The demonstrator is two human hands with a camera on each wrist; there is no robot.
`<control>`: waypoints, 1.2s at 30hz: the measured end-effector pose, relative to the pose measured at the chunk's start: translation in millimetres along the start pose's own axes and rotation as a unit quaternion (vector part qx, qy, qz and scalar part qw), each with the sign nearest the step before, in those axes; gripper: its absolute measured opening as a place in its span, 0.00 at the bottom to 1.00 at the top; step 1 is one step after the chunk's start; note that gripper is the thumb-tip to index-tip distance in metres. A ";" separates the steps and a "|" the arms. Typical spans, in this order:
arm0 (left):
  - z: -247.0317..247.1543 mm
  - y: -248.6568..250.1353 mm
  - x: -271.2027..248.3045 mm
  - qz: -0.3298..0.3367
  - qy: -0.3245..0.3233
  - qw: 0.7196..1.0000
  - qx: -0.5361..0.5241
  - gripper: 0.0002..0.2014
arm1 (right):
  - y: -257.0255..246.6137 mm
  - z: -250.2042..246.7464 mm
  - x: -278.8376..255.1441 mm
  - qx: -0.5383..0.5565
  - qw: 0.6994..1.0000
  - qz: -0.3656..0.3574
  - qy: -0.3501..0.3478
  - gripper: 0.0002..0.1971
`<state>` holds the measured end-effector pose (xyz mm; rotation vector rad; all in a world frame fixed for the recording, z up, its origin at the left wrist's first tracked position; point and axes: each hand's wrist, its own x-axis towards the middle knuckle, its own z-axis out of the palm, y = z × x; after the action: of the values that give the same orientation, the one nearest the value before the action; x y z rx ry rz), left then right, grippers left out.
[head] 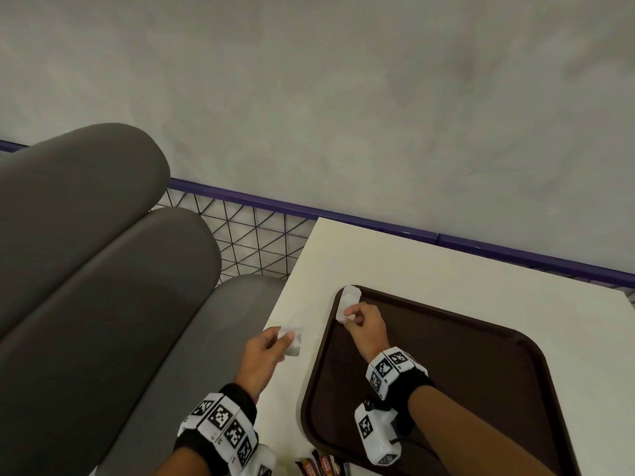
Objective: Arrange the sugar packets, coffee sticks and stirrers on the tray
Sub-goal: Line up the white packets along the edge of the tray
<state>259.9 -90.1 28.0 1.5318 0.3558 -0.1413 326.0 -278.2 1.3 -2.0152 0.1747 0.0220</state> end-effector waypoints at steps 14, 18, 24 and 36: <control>16.9 15.6 -20.9 0.055 -0.008 0.998 0.001 0.04 | -48.3 6.8 -55.7 0.161 0.977 -0.051 -0.130 0.05; 14.5 15.2 -20.2 0.074 0.000 0.997 0.001 0.05 | -50.5 1.9 -56.5 0.152 0.979 -0.069 -0.119 0.07; 18.2 16.1 -17.3 0.075 -0.004 0.997 -0.001 0.04 | -43.8 -2.1 -54.6 0.183 0.977 -0.048 -0.099 0.07; 33.4 -5.8 4.3 0.013 -0.009 1.000 -0.010 0.06 | -11.3 -0.6 -44.2 0.237 0.970 -0.003 -0.048 0.14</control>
<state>266.8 -122.8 21.2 1.5135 0.3235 -0.1307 283.8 -269.0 15.8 -1.5340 0.0997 0.0687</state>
